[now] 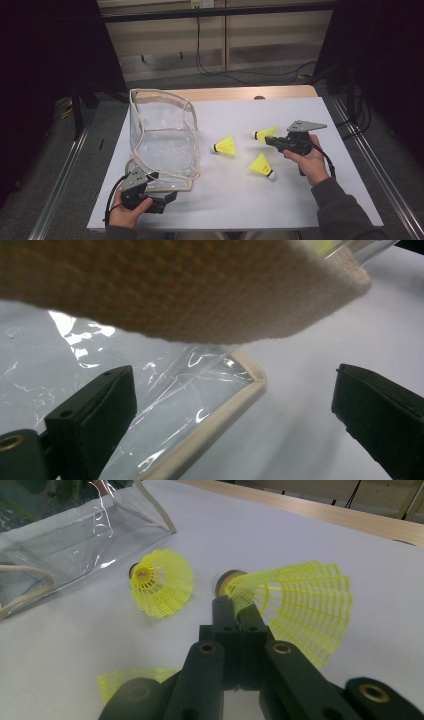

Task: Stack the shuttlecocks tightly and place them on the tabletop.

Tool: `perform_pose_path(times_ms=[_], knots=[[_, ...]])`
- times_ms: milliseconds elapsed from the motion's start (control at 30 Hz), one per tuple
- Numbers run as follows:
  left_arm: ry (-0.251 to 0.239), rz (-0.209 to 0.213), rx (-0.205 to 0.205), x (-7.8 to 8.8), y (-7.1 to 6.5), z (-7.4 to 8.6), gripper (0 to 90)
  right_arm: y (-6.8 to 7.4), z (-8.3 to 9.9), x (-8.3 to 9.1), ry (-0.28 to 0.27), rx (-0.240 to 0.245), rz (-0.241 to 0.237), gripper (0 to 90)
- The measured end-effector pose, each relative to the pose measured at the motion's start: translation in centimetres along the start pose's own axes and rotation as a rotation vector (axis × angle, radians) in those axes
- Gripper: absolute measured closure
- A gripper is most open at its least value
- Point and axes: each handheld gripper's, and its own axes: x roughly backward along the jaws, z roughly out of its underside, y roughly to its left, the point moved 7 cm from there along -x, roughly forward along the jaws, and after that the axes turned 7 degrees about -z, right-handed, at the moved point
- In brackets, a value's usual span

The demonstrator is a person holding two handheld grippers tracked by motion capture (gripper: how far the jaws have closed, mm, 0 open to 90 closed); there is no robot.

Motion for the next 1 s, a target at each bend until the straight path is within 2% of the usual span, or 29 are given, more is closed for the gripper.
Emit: perform_pose_path(times_ms=[1000], knots=[[0.001, 0.000, 0.001, 0.0, 0.0, 0.0, 4.2, 0.8, -0.6, -1.2, 0.005, 0.015, -0.029, 89.8]])
